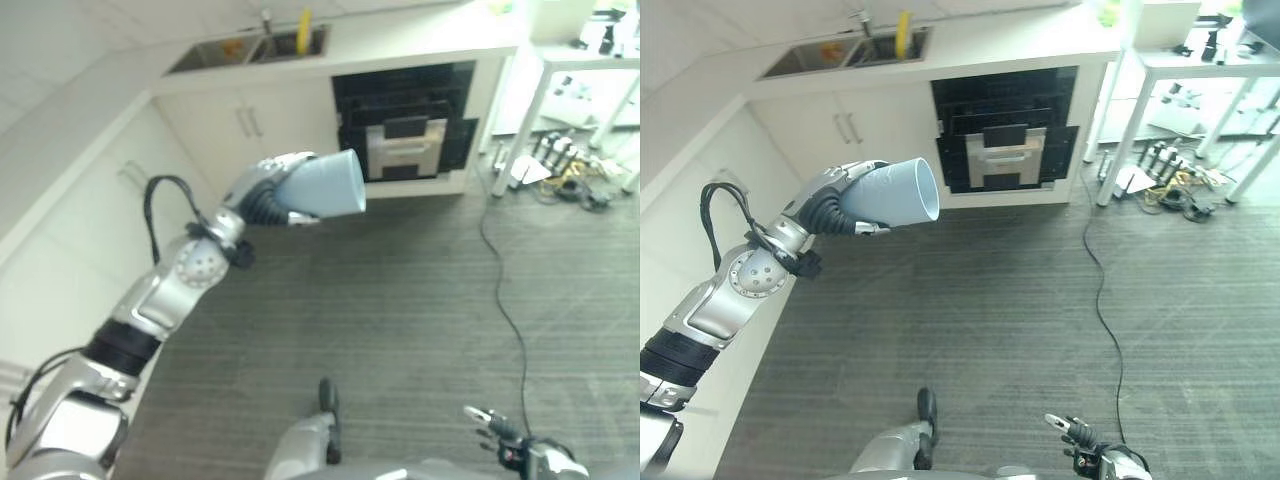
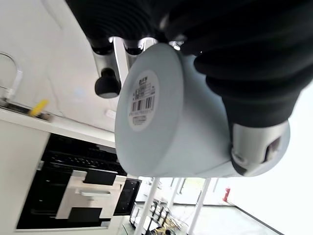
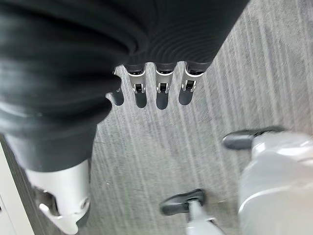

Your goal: Place the dishes in the dishwasher.

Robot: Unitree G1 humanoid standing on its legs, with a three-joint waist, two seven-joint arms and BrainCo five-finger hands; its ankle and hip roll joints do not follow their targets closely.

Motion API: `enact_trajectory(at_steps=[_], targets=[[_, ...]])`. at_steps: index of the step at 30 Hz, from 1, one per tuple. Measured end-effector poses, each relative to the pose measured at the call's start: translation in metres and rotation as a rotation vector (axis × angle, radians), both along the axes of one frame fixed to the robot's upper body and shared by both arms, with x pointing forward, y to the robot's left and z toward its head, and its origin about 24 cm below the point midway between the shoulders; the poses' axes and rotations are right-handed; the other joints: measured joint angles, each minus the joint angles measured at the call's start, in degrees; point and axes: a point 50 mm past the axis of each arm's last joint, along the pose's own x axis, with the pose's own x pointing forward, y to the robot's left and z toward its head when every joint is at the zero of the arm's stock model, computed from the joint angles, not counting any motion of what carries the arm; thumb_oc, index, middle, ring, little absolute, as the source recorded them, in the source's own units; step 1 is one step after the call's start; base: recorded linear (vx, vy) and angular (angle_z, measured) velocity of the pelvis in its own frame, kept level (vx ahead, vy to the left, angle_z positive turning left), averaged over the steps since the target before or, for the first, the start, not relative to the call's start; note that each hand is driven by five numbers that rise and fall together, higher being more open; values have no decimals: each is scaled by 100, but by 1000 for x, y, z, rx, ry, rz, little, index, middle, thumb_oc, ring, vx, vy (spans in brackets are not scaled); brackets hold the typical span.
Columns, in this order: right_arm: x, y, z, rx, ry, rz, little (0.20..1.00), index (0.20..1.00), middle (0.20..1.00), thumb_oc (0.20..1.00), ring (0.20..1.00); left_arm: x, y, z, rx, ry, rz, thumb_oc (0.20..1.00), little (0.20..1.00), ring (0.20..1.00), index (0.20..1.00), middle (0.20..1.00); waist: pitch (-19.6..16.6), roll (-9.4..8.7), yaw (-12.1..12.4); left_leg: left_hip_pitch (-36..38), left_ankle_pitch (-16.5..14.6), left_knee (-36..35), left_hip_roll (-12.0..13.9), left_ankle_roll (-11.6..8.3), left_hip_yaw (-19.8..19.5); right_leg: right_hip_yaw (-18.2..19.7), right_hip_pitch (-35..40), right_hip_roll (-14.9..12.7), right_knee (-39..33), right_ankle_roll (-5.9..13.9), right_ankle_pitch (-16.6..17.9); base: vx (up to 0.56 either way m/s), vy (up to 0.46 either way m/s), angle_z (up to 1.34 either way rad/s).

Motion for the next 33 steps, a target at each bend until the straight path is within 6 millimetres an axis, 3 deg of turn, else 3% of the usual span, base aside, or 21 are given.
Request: enact_trajectory(at_steps=[1,2,3,4,5,6,7,8,11,12,13,14,15,17,19,22,24,25,27,31,33], targets=[[-17,-3,-4,-5,41,-9,1000,1000,1000,1000,1000,-2,3,-8,-3,28,13,200,200,200,200,200,-23,15,-6,82,-52,263,58,389,387,-22,381,-52,65,328,-195,534,219,-93],[-35,-9,-6,-18,83,-26,1000,1000,1000,1000,1000,-4,1,-14,-14,43,5,200,200,200,200,200,-69,90,-24,351,-303,341,63,971,568,-67,544,45,370,557,-332,494,206,-51],[-53,-3,-12,-12,134,-46,1000,1000,1000,1000,1000,-6,0,-18,-29,49,-1,200,200,200,200,200,-82,-53,-69,630,176,469,22,1292,617,-224,426,-170,1295,692,-471,452,187,-52],[-63,0,-15,-4,177,-60,1000,1000,1000,1000,1000,-7,1,-20,-32,57,2,200,200,200,200,200,-74,-116,8,877,221,381,-65,1310,567,-423,-16,-403,2021,655,-1008,357,161,-85],[-59,-2,-14,-10,169,-62,1000,1000,1000,1000,1000,-7,2,-19,-34,52,10,200,200,200,200,200,-76,-95,86,1053,505,274,-82,1357,428,-366,-338,-451,1965,639,-1191,357,185,-123],[-49,0,-13,-8,139,-57,1000,1000,1000,1000,1000,-6,6,-12,-35,30,23,200,200,200,200,200,-85,-55,116,1078,874,367,-69,1106,425,-330,-596,-412,1358,651,-1085,349,206,-58],[-55,6,-16,8,150,-60,1000,1000,1000,1000,1000,-2,2,-4,-53,2,9,200,200,200,200,200,-93,-301,-63,1090,676,600,-366,624,430,-504,-497,-650,963,368,-631,320,217,-7],[-55,8,-16,7,148,-67,1000,1000,1000,1000,1000,-2,-5,1,-62,-20,-24,200,200,200,200,200,-55,-301,-26,1103,495,796,-540,625,452,-537,-456,-801,976,611,-521,306,223,35],[-49,25,-19,49,103,-131,1000,1000,1000,1000,1000,9,-12,13,-31,-38,-54,200,200,200,200,200,28,-270,-17,1389,140,987,-660,823,471,-508,-1059,-957,2884,976,-138,215,156,42],[-48,26,-20,51,97,-139,1000,1000,1000,1000,1000,10,-19,21,-12,-61,-84,200,200,200,200,200,50,-213,-21,1595,19,867,-647,913,512,-426,-1533,-969,3878,1425,454,199,62,43],[-45,30,-19,57,84,-138,1000,1000,1000,1000,1000,9,-20,27,2,-83,-94,200,200,200,200,200,56,-238,3,1790,-58,699,-637,957,516,-314,-1904,-1001,4633,1699,698,165,6,18],[-41,31,-19,59,72,-134,1000,1000,1000,1000,1000,8,-20,29,4,-91,-97,200,200,200,200,200,60,-247,21,1904,-58,597,-640,957,547,-327,-2224,-1053,5065,1683,571,177,-32,-24],[-33,29,-16,53,50,-125,1000,1000,1000,1000,1000,8,-21,28,5,-85,-94,200,200,200,200,200,106,-116,46,2099,-83,398,-524,960,652,-606,-2596,-1108,5035,1404,193,142,-80,-58],[-21,25,-13,43,17,-114,1000,1000,1000,1000,1000,9,-21,24,11,-65,-83,200,200,200,200,200,199,29,70,2355,-90,182,-398,923,871,-1000,-2999,-1181,3886,1144,-160,172,-157,-64],[-21,27,-13,48,17,-109,1000,1000,1000,1000,1000,10,-24,20,15,-51,-80,200,200,200,200,200,264,-76,-149,2505,-235,184,-420,725,852,-939,-3160,-1210,1872,1061,94,232,-244,-8],[-38,24,-17,48,73,-139,1000,1000,1000,1000,1000,11,-19,19,19,-44,-48,200,200,200,200,200,300,-301,-175,2723,-510,238,-485,612,719,-426,-2997,-1387,112,1157,1188,284,-250,13],[-47,21,-18,48,88,-164,1000,1000,1000,1000,1000,8,-12,7,24,-7,-27,200,200,200,200,200,297,-297,-186,2989,-865,357,-335,308,592,-342,-2706,-1361,36,1072,1741,359,-391,18],[-47,17,-17,36,89,-160,1000,1000,1000,1000,1000,6,-10,-1,23,17,-21,200,200,200,200,200,292,-136,-200,2979,-1034,448,-117,182,555,-451,-2632,-1177,187,942,1995,315,-426,43],[-48,9,-15,12,98,-153,1000,1000,1000,1000,1000,4,-16,-7,-9,31,-34,200,200,200,200,200,266,177,-305,3004,-1078,679,416,-93,381,-925,-2458,-739,459,508,1651,266,-363,59],[-20,-9,-3,-39,26,-126,1000,1000,1000,1000,1000,-2,-19,-5,-30,3,-39,200,200,200,200,200,222,74,-147,2685,-630,1663,775,-287,252,-1124,-2265,-425,704,74,1119,223,-307,16],[-9,-10,1,-43,0,-113,1000,1000,1000,1000,1000,-4,-19,-3,-43,-6,-44,200,200,200,200,200,212,-1,-18,1882,-139,3167,776,-591,-50,-1143,-2224,-411,877,-153,824,172,-254,7]])
